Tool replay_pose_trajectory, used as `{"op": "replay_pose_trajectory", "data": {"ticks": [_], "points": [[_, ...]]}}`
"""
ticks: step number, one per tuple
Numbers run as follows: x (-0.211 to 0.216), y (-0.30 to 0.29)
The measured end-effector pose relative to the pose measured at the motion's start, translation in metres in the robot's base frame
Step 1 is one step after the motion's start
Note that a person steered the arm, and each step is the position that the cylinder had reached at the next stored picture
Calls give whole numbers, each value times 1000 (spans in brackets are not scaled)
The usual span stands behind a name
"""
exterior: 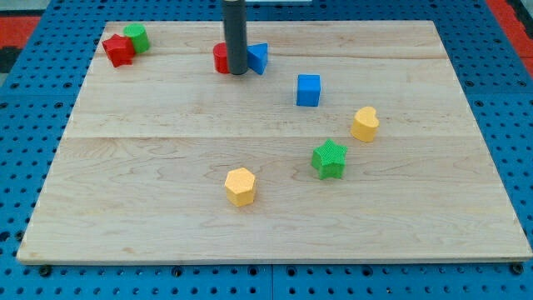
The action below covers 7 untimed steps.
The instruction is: Move the red circle a bit up and left
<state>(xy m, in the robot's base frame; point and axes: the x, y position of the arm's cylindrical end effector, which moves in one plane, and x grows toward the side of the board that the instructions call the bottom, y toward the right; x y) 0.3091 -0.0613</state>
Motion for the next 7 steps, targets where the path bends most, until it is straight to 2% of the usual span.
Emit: {"op": "replay_pose_trajectory", "data": {"ticks": [1, 2, 3, 4, 7], "points": [[-1, -20], [-16, -3], [-53, 12], [-65, 21], [-60, -15]]}}
